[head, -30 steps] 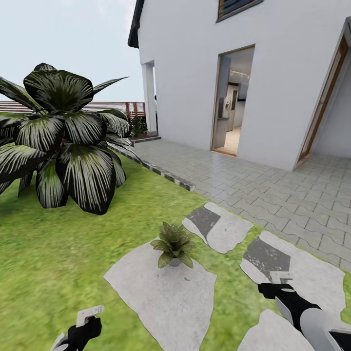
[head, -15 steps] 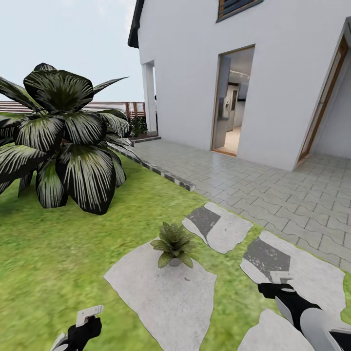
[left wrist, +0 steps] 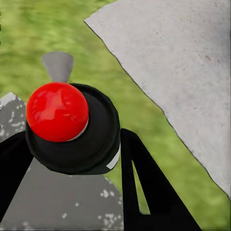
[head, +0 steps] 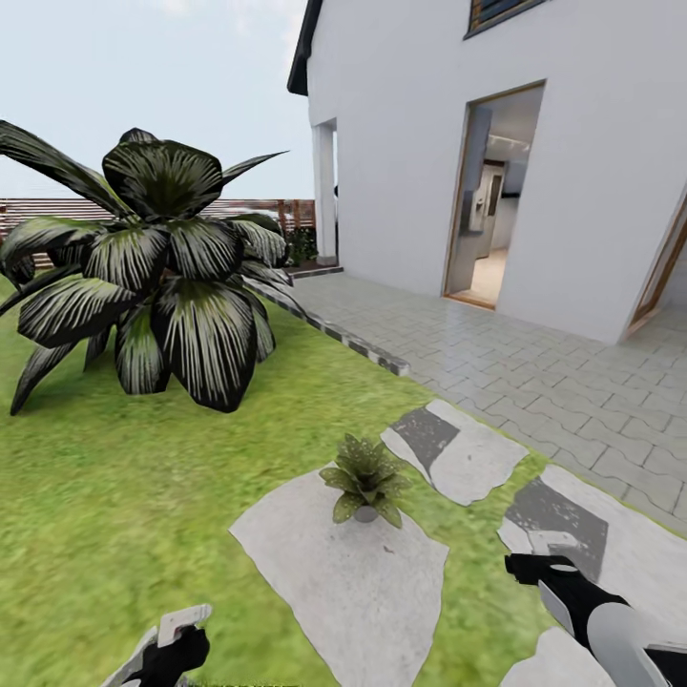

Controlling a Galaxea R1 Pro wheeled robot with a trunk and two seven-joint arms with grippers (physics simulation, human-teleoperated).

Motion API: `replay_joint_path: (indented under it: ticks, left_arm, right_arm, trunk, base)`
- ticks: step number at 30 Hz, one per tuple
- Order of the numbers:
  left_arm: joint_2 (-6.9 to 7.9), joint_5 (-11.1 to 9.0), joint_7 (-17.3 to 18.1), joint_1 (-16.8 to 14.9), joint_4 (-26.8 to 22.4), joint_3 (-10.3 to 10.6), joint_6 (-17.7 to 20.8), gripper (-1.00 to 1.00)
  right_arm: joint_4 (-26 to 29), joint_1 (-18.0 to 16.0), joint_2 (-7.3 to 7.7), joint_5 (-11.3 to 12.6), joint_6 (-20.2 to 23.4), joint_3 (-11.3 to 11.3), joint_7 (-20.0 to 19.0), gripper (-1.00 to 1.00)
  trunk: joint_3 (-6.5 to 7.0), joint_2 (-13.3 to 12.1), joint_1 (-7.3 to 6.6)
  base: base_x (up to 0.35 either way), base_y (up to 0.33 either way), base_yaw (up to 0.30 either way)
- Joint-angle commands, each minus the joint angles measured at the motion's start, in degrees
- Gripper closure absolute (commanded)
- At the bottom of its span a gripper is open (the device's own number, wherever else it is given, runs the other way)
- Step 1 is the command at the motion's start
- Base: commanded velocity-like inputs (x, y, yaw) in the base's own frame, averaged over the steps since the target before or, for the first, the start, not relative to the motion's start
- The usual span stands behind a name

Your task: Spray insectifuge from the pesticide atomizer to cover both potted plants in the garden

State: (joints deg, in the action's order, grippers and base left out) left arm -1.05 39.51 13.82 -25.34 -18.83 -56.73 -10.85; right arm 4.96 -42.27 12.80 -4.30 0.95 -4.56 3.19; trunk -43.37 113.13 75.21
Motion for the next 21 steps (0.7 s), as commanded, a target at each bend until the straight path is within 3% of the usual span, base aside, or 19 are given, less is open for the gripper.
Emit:
replay_joint_path:
  ticks: [1, 21]
  left_arm:
    - [-0.04, 0.47, 0.32, -0.06, 0.11, -0.5, -0.17, 1.0]
    - [-0.01, 0.48, 0.33, -0.06, 0.42, -0.46, -1.55, 1.0]
  right_arm:
    - [0.05, -0.01, -0.01, -0.45, 0.1, -0.45, 0.06, -1.0]
    - [-0.03, -0.01, -0.02, -0.45, 0.1, -0.45, 0.06, -1.0]
  trunk:
    - [-0.05, 0.03, -0.01]
    - [-0.05, 0.03, -0.01]
  base:
    - [0.0, 0.0, 0.254]
    - [0.0, 0.0, 0.254]
